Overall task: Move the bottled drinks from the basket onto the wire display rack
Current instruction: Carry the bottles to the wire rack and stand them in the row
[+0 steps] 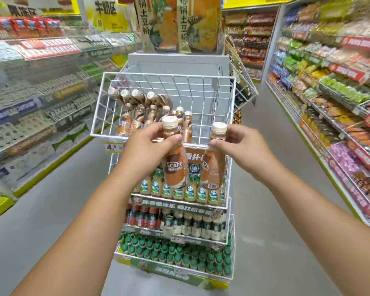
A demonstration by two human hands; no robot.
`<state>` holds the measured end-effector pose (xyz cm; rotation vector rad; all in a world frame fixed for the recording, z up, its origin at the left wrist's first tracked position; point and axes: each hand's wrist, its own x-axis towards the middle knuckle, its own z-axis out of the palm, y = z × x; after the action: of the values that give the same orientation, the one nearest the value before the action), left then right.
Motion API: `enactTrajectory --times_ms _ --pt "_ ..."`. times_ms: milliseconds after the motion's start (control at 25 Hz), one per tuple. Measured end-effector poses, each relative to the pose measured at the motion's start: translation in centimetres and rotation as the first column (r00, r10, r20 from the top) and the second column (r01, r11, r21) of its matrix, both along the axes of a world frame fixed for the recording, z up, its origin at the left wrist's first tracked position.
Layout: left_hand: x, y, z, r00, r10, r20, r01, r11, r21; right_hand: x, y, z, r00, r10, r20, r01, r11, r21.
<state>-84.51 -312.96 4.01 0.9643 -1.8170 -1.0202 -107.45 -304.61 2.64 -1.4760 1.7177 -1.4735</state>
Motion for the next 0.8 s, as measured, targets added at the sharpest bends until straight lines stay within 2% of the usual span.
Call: enactTrajectory --times_ms 160,480,640,800 --pt "-1.4 -7.8 0.5 0.996 -0.088 -0.016 0.087 0.996 -0.026 -0.7 -6.6 0.8 0.998 -0.064 -0.014 0.064 0.998 -0.024" --pt "-4.4 -24.1 1.8 0.958 -0.275 0.074 0.279 0.959 -0.044 -1.4 -19.1 2.1 0.96 -0.28 -0.013 0.279 0.96 -0.013" --pt "-6.3 -27.8 1.2 0.935 -0.347 0.072 0.349 0.937 -0.005 -3.1 -22.9 1.2 0.928 -0.368 -0.06 0.372 0.923 0.093" --pt "-7.8 -29.1 -0.2 0.931 -0.362 0.056 0.358 0.932 0.059 -4.8 -25.8 -0.9 0.913 -0.383 -0.14 0.407 0.881 0.243"
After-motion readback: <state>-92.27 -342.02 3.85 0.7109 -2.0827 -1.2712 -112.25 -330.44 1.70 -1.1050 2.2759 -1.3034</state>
